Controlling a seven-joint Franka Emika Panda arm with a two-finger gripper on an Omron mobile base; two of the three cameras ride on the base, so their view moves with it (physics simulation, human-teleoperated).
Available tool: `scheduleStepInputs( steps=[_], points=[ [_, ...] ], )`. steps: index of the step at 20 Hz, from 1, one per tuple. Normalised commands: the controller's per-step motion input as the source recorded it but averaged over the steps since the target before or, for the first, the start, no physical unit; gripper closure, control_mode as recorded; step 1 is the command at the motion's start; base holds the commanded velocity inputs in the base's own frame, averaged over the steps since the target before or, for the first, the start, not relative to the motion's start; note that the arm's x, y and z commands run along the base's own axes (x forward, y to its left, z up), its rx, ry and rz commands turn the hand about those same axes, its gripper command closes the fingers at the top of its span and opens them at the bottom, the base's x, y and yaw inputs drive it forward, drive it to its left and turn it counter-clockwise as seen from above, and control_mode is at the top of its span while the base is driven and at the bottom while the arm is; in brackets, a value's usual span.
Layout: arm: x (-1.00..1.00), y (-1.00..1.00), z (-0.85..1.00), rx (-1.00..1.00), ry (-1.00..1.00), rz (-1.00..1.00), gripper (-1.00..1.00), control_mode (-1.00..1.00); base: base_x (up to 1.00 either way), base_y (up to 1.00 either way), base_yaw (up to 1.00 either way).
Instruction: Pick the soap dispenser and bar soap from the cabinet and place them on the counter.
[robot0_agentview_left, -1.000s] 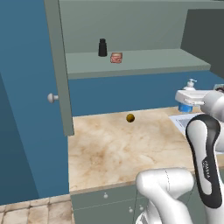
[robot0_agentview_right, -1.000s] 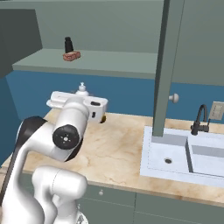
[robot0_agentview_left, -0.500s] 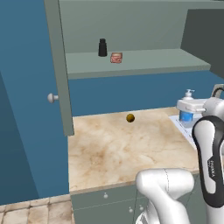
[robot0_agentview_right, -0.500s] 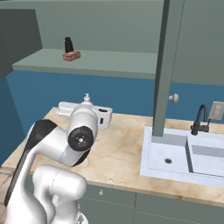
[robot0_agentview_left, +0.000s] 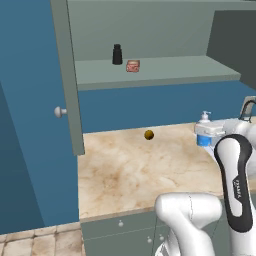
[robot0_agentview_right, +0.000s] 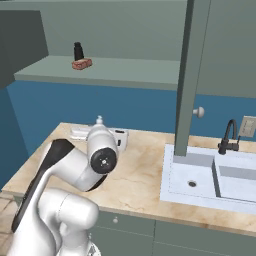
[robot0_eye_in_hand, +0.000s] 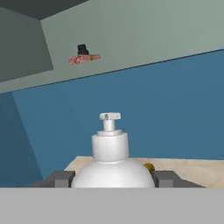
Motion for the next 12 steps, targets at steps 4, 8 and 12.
scheduleStepInputs(
  steps=[4,8,12],
  points=[
    [0.33,0.28,-0.52,0.00,-0.19,0.00,1.00,-1.00,0.00,0.00,0.00],
    [0.32,0.26,-0.47,0.00,-0.22,0.00,1.00,-1.00,0.00,0.00,0.00],
    [0.31,0.12,-0.44,0.00,-0.16,-0.01,1.00,-1.00,0.00,0.00,0.00]
  ],
)
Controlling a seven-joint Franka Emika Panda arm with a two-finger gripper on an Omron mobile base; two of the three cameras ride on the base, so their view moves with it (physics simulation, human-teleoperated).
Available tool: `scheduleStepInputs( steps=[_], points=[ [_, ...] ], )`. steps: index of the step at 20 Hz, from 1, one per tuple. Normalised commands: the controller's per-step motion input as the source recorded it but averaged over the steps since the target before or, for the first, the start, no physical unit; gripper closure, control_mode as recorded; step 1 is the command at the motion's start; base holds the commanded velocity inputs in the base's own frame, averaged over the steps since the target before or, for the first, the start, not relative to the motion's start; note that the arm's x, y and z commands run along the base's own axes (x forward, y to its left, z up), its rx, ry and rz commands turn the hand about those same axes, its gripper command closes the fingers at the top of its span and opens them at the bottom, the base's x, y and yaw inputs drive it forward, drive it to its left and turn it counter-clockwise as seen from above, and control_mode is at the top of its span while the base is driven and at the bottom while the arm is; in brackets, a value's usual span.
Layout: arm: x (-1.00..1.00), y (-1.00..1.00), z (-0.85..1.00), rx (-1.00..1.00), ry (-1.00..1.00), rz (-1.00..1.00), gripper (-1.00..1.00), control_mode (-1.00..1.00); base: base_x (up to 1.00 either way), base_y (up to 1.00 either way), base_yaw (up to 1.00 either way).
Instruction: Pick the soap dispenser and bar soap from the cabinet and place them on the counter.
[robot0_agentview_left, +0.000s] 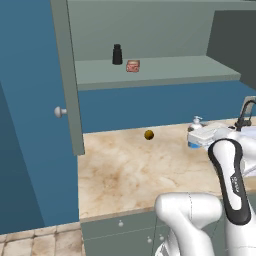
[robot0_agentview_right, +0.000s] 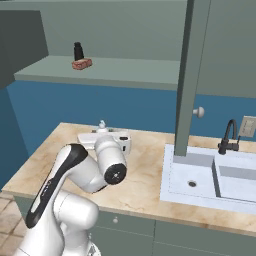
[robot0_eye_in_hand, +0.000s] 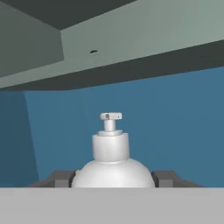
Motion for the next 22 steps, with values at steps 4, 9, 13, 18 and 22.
scheduleStepInputs(
  steps=[4,9,13,18,22],
  points=[
    [0.11,0.03,-0.39,-0.05,-0.03,-0.05,1.00,-1.00,0.00,0.00,0.00],
    [-0.03,0.00,-0.34,-0.05,0.01,-0.09,1.00,-1.00,0.00,0.00,0.00],
    [-0.18,0.00,-0.33,-0.05,0.04,-0.09,1.00,-1.00,0.00,0.00,0.00],
    [-0.14,0.00,-0.45,-0.03,0.02,-0.07,1.00,-1.00,0.00,0.00,0.00],
    [-0.02,0.11,-0.55,-0.01,-0.01,-0.03,1.00,-1.00,0.00,0.00,0.00]
  ],
)
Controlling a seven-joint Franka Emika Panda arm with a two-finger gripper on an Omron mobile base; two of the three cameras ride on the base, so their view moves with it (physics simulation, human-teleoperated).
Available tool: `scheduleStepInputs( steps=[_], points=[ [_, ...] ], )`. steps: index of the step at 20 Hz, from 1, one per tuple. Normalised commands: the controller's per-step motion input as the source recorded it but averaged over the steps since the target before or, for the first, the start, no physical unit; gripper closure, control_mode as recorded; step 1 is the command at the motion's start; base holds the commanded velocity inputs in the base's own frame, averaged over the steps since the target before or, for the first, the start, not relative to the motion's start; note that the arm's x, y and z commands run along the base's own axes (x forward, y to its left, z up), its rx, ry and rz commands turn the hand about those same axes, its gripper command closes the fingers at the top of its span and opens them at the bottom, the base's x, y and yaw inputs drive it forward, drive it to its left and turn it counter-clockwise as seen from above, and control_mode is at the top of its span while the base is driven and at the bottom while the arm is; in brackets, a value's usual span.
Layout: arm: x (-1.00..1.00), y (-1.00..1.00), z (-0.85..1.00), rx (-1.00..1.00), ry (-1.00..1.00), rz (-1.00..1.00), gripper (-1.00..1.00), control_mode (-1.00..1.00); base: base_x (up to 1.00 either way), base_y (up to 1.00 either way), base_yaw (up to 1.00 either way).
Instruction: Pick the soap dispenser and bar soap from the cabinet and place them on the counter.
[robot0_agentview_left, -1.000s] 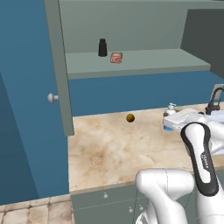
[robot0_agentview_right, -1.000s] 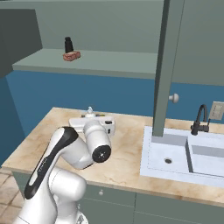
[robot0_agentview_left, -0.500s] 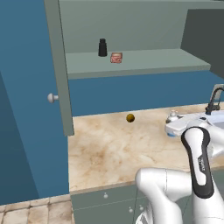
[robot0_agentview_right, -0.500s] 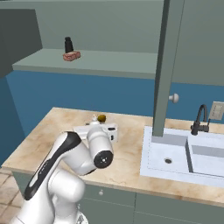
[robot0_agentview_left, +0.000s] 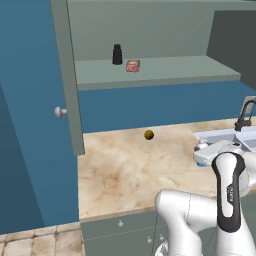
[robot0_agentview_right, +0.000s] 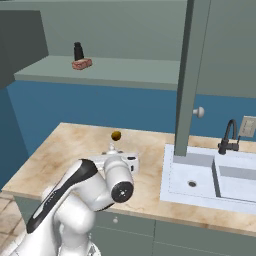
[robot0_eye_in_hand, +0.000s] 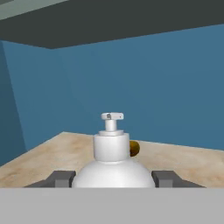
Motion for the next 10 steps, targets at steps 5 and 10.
scheduleStepInputs(
  steps=[5,10],
  points=[
    [0.00,0.21,-0.51,0.00,-0.10,0.00,1.00,-1.00,0.00,0.00,0.00],
    [-0.19,0.01,-0.50,0.00,-0.10,-0.03,1.00,-1.00,0.00,0.00,0.00]
  ],
)
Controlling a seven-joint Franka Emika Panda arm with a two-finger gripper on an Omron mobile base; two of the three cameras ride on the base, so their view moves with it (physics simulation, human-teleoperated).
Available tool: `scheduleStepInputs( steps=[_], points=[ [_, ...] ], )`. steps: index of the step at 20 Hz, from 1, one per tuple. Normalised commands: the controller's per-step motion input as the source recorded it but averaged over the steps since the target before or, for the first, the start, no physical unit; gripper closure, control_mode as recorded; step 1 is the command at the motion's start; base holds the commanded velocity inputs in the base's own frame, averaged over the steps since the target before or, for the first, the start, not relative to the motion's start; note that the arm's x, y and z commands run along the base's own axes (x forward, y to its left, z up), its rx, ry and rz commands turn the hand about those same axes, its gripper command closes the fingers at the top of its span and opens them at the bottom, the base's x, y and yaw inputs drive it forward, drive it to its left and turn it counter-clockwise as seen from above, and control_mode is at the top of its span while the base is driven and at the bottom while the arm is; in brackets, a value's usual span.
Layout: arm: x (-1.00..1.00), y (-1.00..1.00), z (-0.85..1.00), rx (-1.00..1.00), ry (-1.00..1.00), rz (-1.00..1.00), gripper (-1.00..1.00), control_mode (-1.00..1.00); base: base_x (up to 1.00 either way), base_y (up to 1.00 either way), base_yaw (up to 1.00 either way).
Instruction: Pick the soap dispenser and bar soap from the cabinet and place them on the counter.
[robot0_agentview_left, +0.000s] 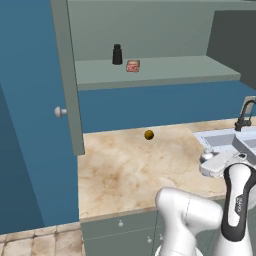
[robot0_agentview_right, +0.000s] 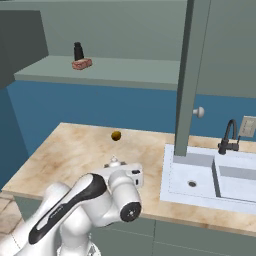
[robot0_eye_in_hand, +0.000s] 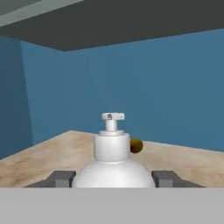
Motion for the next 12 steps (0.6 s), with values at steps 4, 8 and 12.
scheduleStepInputs(
  steps=[4,8,12],
  points=[
    [-0.21,0.00,-0.53,-0.01,-0.04,-0.05,1.00,-1.00,0.00,0.00,0.00],
    [0.00,0.11,-0.44,0.00,-0.05,-0.02,1.00,-1.00,0.00,0.00,0.00],
    [0.15,0.10,-0.24,0.00,-0.06,0.00,1.00,-1.00,0.00,0.00,0.00]
  ],
)
